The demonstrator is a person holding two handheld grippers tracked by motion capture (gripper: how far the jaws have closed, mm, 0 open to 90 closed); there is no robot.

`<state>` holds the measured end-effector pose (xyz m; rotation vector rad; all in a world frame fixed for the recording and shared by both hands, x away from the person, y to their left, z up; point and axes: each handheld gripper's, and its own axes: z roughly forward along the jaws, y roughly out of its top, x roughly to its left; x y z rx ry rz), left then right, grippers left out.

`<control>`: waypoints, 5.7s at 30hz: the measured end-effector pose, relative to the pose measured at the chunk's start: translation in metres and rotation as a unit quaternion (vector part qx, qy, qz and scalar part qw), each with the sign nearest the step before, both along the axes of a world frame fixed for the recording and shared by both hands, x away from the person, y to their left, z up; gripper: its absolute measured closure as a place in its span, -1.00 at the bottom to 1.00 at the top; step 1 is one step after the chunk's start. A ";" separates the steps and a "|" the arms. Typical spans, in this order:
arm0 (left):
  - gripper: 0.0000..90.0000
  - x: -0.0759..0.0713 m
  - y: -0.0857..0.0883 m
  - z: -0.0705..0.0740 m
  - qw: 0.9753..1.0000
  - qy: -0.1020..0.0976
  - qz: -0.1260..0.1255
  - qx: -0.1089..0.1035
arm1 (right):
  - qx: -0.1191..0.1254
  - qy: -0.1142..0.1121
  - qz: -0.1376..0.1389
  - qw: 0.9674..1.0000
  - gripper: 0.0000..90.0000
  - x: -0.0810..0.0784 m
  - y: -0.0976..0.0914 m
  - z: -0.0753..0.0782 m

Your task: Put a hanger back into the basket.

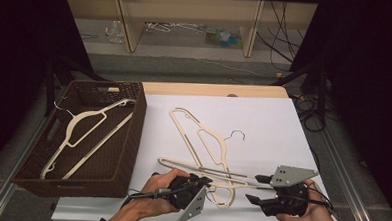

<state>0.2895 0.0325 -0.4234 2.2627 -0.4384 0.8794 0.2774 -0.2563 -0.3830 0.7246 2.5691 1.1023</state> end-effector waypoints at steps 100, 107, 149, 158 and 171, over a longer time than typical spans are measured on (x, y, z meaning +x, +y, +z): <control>0.90 0.088 0.344 0.117 0.808 0.266 0.398 -0.343 | 0.096 -0.038 -0.101 0.989 -0.50 -0.007 -0.006 -0.036; 0.90 0.091 0.347 0.102 0.815 0.273 0.408 -0.308 | 0.097 -0.037 -0.098 0.990 -0.50 -0.008 -0.006 -0.036; 0.80 0.127 0.352 0.029 0.781 0.289 0.484 -0.269 | 0.094 -0.033 -0.090 0.991 -0.51 -0.007 -0.005 -0.037; 0.52 0.118 0.361 0.032 0.755 0.268 0.544 -0.247 | 0.094 -0.032 -0.089 0.991 -0.51 -0.007 -0.005 -0.038; 0.20 0.092 0.312 0.056 0.786 0.263 0.482 -0.284 | 0.091 -0.034 -0.088 0.991 -0.51 -0.006 -0.004 -0.040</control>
